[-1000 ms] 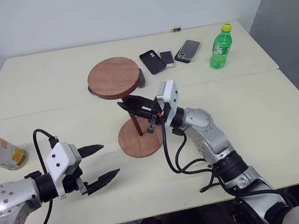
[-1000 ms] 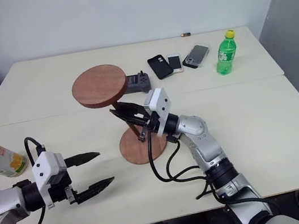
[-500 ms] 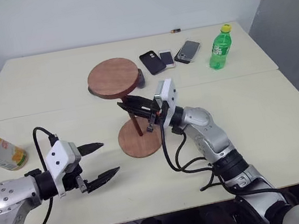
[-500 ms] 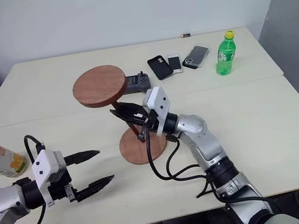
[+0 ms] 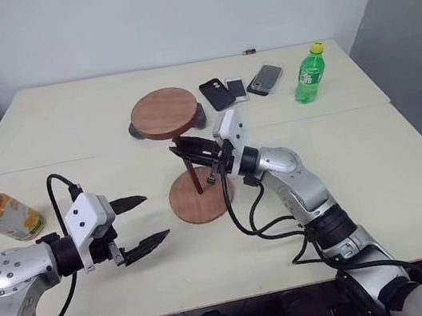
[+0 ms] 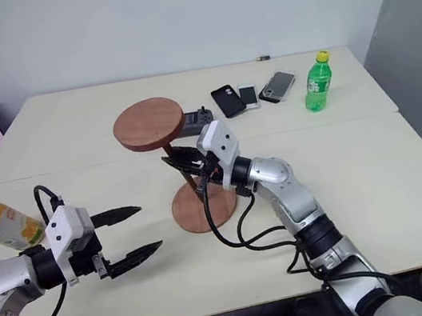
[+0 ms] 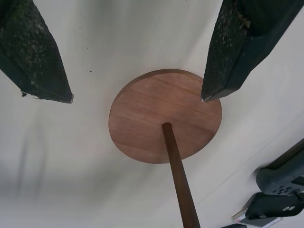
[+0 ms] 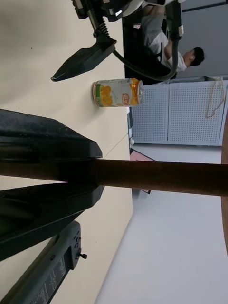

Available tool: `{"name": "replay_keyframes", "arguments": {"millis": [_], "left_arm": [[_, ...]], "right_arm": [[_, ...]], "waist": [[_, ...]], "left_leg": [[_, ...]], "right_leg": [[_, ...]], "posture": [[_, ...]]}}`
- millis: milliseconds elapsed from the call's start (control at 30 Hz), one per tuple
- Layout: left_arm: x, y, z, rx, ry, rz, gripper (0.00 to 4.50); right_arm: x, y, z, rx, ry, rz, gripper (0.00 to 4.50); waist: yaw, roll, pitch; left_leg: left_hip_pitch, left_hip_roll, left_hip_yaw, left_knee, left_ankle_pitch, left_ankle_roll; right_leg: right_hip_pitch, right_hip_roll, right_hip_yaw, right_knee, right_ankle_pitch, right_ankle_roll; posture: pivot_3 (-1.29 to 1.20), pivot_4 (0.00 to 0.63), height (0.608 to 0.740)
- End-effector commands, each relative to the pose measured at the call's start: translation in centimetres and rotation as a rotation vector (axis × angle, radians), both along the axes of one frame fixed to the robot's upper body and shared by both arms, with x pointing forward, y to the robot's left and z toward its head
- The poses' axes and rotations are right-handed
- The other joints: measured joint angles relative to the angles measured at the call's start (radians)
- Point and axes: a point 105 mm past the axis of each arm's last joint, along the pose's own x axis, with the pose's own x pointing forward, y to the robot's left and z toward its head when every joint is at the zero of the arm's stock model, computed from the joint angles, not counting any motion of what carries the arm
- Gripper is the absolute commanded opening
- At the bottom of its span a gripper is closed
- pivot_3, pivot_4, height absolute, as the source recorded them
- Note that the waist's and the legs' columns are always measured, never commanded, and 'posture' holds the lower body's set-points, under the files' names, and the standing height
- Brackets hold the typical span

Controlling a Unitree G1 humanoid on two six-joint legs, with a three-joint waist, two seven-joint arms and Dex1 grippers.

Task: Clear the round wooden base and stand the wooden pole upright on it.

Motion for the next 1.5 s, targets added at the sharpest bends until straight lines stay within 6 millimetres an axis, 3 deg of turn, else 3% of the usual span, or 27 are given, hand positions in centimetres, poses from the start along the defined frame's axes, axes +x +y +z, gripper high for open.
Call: {"name": "replay_keyframes", "arguments": {"millis": [33,433,500,533,1000,1067,1233,1433,1500], "left_arm": [[0.1,-0.2,0.7,-0.006,-0.038,-0.012,4.50],[0.3,-0.2,0.6,-0.005,-0.041,-0.009,4.50],[0.3,-0.2,0.6,-0.005,-0.040,-0.009,4.50],[0.3,-0.2,0.6,-0.004,-0.040,-0.009,4.50],[0.7,-0.2,1.2,-0.014,-0.077,0.007,4.50],[1.0,0.1,1.4,-0.010,-0.088,0.032,4.50],[2.2,1.0,1.9,0.057,-0.094,0.125,4.50],[1.9,3.3,3.2,0.158,-0.103,0.192,4.50],[1.7,3.9,3.2,0.165,-0.093,0.202,4.50]], "right_arm": [[0.8,-1.1,-5.5,-0.177,0.154,-0.059,0.22],[0.2,-0.7,-4.2,-0.137,0.145,-0.024,0.22],[0.2,-0.7,-3.9,-0.122,0.145,-0.021,0.92],[0.1,-0.7,-3.6,-0.115,0.141,-0.016,1.00],[-0.3,-1.2,-2.5,-0.119,0.112,0.011,4.46],[-0.2,-1.6,-2.3,-0.129,0.106,0.006,4.49],[0.0,-4.0,-1.4,-0.185,0.063,-0.008,4.49],[-1.1,-11.0,0.8,-0.315,-0.050,-0.018,4.49],[-1.8,-12.5,1.3,-0.338,-0.076,-0.008,4.49]], "waist": [[0.000,0.000,-0.003],[0.000,0.002,-0.006],[0.000,0.002,-0.006],[0.000,0.002,-0.006],[-0.003,-0.002,-0.001],[-0.003,-0.002,-0.001],[-0.002,-0.002,0.000],[0.000,-0.003,0.007],[0.000,-0.004,0.008]], "left_leg": [[0.000,0.000,0.000,0.000,0.000,0.000],[0.000,0.000,0.000,-0.001,0.000,0.000],[0.000,0.000,0.000,-0.001,0.000,0.000],[0.000,0.000,0.000,-0.002,0.000,0.000],[-0.005,0.001,0.002,-0.010,0.000,0.000],[-0.005,0.001,0.001,-0.010,0.000,0.000],[-0.005,0.001,0.001,-0.009,0.000,0.000],[-0.006,0.000,0.001,-0.010,0.000,0.000],[-0.006,0.001,0.001,-0.010,0.000,0.000]], "right_leg": [[0.000,0.000,0.000,0.000,0.000,0.000],[0.000,0.000,0.000,0.000,0.000,0.000],[0.000,0.000,0.000,0.000,0.000,0.000],[0.000,0.000,0.000,0.000,0.000,0.000],[-0.010,0.001,0.001,0.000,-0.001,-0.002],[-0.009,0.001,0.001,0.000,-0.001,-0.002],[-0.009,0.001,0.001,-0.001,-0.001,-0.002],[-0.009,0.000,0.001,-0.002,-0.001,-0.002],[-0.009,0.000,0.000,-0.002,-0.002,-0.001]], "posture": [[0.00,0.150,0.740],[0.00,0.150,0.740],[0.00,0.150,0.740],[0.00,0.150,0.740],[0.00,0.150,0.740],[0.00,0.150,0.740],[0.00,0.150,0.740],[0.00,0.150,0.740],[0.00,0.150,0.740]]}}
